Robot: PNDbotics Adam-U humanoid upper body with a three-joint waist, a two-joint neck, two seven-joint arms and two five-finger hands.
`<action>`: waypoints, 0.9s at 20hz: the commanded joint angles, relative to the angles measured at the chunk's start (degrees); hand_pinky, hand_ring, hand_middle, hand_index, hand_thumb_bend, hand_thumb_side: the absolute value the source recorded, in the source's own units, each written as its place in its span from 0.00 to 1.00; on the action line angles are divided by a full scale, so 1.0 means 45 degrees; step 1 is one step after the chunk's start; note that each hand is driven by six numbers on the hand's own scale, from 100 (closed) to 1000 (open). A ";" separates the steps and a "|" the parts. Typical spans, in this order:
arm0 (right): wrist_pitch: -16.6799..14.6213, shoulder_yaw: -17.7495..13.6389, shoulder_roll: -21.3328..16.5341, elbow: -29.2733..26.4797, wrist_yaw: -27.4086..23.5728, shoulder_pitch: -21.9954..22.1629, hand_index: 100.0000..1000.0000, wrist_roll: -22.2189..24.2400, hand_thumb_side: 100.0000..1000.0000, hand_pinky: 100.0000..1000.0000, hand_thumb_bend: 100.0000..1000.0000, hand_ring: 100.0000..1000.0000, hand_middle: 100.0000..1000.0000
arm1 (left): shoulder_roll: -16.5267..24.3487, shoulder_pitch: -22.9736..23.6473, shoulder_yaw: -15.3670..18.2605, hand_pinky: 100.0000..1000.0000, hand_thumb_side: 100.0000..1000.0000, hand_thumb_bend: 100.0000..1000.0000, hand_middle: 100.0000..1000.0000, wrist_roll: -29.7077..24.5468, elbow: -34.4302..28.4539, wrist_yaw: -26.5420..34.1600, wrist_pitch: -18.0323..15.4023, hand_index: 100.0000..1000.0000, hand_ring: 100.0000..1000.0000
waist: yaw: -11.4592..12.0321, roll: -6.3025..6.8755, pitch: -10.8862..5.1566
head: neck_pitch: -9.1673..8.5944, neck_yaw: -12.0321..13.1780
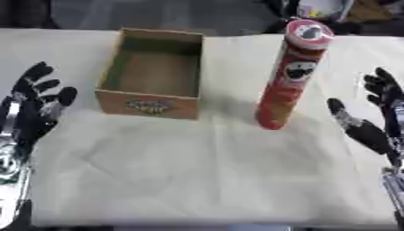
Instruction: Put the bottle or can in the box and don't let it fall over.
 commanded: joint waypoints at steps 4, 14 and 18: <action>0.0053 0.0014 -0.0242 -0.0116 0.0040 -0.0102 1.00 0.0176 0.31 0.90 0.47 0.90 0.86 | 0.0122 -0.0072 0.0108 0.73 0.57 0.75 0.86 0.0016 -0.0146 0.0056 0.0005 0.94 0.83 | 0.0001 0.0159 -0.0327 | -0.0166 -0.0054; 0.0143 0.0247 -0.0334 -0.0038 0.0063 -0.0155 1.00 0.0572 0.33 0.90 0.47 0.91 0.86 | 0.0105 -0.0054 0.0089 0.72 0.57 0.75 0.85 0.0006 -0.0115 0.0081 0.0008 0.94 0.83 | 0.0009 0.0177 -0.0363 | -0.0307 -0.0154; 0.0158 0.0647 -0.0485 0.0179 -0.0037 -0.0484 1.00 0.0960 0.33 0.90 0.47 0.91 0.86 | 0.0101 -0.0049 0.0071 0.72 0.57 0.76 0.85 -0.0004 -0.0107 0.0083 0.0008 0.94 0.83 | 0.0060 0.0169 -0.0367 | -0.0387 -0.0233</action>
